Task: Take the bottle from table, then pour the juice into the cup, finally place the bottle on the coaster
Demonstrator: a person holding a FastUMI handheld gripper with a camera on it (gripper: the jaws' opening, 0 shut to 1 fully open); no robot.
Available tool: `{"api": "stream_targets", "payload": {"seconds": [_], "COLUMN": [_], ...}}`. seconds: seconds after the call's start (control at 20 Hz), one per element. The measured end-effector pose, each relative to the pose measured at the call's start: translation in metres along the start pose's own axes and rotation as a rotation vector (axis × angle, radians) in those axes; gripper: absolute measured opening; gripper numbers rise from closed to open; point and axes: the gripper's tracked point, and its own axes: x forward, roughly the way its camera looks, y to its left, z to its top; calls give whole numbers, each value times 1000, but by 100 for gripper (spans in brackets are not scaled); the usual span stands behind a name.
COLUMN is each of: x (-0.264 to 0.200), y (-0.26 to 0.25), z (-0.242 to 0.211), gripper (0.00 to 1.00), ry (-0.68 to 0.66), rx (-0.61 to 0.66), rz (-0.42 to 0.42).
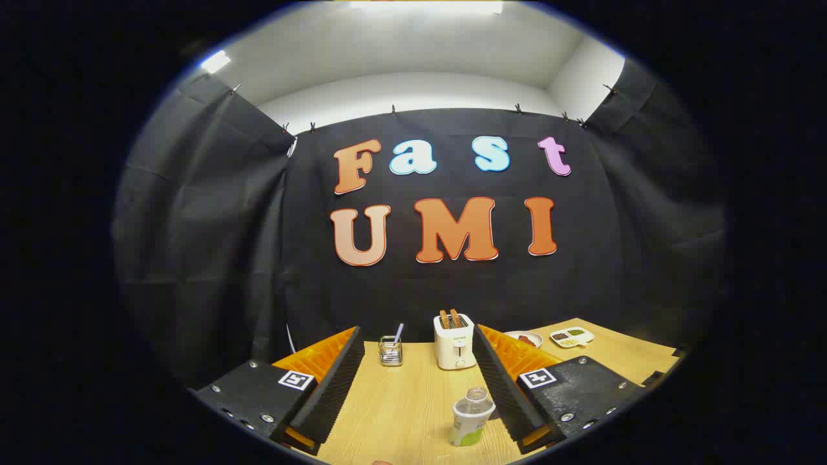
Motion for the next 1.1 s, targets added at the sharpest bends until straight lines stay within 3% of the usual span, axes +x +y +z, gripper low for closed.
{"api": "stream_targets", "payload": {"seconds": [1.1], "x": [-2], "y": [3], "z": [-7], "gripper": [99], "ry": [23], "rx": [-57], "rz": [-28]}}
